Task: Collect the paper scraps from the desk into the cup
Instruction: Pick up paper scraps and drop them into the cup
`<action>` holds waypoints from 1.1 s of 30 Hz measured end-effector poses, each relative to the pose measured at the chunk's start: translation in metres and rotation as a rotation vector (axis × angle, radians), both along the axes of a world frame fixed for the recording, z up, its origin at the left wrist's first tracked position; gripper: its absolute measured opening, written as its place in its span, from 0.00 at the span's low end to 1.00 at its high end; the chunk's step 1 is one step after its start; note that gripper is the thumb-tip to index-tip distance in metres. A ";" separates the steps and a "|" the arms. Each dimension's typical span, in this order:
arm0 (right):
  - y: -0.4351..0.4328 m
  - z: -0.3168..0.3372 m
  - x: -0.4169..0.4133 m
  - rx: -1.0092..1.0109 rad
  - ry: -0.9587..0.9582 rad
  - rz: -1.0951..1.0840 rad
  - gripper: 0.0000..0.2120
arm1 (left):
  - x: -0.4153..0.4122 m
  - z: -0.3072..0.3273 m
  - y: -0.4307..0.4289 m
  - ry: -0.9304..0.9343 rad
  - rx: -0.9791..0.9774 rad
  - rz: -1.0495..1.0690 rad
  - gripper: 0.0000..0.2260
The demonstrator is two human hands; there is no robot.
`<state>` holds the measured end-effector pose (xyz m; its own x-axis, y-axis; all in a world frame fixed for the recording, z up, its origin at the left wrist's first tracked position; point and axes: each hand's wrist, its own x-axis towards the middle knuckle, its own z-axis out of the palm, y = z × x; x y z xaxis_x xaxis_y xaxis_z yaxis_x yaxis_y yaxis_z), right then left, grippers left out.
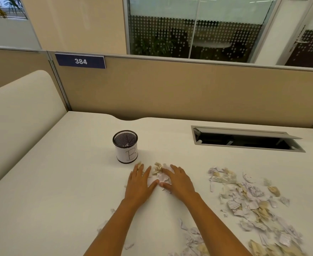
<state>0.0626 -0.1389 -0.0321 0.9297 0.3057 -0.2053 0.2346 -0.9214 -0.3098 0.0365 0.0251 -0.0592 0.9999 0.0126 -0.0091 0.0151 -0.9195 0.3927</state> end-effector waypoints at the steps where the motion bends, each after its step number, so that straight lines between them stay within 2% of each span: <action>1: 0.000 0.000 -0.002 0.022 -0.004 0.008 0.28 | -0.001 0.001 -0.002 -0.009 0.002 -0.036 0.31; 4: -0.001 -0.001 -0.005 0.110 -0.029 -0.002 0.23 | -0.004 0.006 -0.008 -0.038 -0.063 -0.139 0.30; 7: 0.001 0.002 -0.010 0.344 -0.030 -0.122 0.18 | -0.002 0.014 -0.015 -0.036 -0.188 -0.167 0.30; 10: 0.005 0.008 -0.012 0.520 0.006 -0.282 0.21 | 0.004 0.016 -0.019 -0.021 -0.117 -0.220 0.27; 11: 0.005 0.009 -0.013 0.518 0.016 -0.287 0.21 | 0.006 0.016 -0.020 -0.024 -0.084 -0.234 0.26; 14: -0.001 0.009 -0.012 0.255 -0.076 -0.139 0.15 | 0.012 0.016 -0.019 -0.044 -0.021 -0.246 0.22; 16: -0.003 0.008 -0.011 0.173 -0.126 -0.078 0.15 | 0.014 0.017 -0.018 -0.066 0.001 -0.247 0.21; 21: -0.005 0.005 -0.009 0.228 -0.222 -0.117 0.12 | 0.016 0.021 -0.020 -0.129 -0.019 -0.196 0.14; 26: -0.006 0.005 -0.008 0.364 -0.234 -0.220 0.10 | 0.022 0.030 -0.029 -0.096 0.076 -0.096 0.08; 29: -0.006 0.007 -0.008 0.544 -0.204 -0.384 0.09 | 0.024 0.033 -0.033 -0.054 -0.156 0.061 0.12; 33: -0.009 0.012 -0.004 0.705 -0.183 -0.548 0.10 | 0.030 0.041 -0.027 -0.047 -0.519 0.285 0.07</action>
